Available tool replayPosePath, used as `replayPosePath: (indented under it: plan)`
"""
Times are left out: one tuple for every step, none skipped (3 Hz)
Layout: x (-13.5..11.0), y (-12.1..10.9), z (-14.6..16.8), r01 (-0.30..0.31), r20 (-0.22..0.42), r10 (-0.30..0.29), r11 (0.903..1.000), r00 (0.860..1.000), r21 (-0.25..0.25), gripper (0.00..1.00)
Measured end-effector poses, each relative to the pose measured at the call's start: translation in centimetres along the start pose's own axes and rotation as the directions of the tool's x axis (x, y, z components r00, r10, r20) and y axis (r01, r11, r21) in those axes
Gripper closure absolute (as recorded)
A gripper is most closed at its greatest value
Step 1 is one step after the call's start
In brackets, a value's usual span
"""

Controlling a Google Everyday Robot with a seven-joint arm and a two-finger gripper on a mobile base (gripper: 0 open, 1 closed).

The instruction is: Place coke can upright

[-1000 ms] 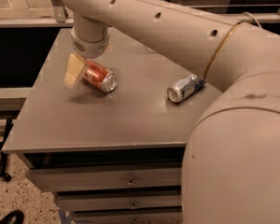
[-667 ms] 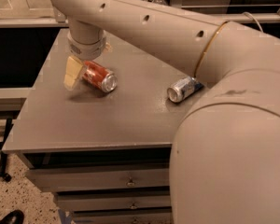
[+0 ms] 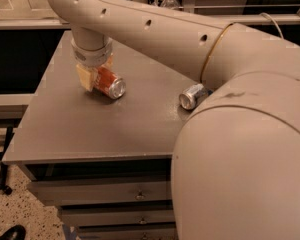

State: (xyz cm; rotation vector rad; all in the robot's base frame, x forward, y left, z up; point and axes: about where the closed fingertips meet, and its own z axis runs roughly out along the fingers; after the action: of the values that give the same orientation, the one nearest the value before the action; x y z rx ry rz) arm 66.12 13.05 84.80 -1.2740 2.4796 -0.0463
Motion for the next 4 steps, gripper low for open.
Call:
replayPosePath:
  plan:
    - [-0.9, -0.7, -2.7, -0.007, 0.083, 0.006, 0.9999, 0.997, 0.013, 0.75]
    - [-2.3, -1.6, -6.6, 0.008, 0.238, -0.008, 1.0000, 0.971, 0.002, 0.98]
    - [-3.9, -1.7, -10.4, 0.035, 0.412, -0.016, 0.9987, 0.911, -0.038, 1.00]
    - [-5.2, -0.5, -12.6, 0.071, 0.586, 0.011, 0.9905, 0.810, -0.117, 1.00]
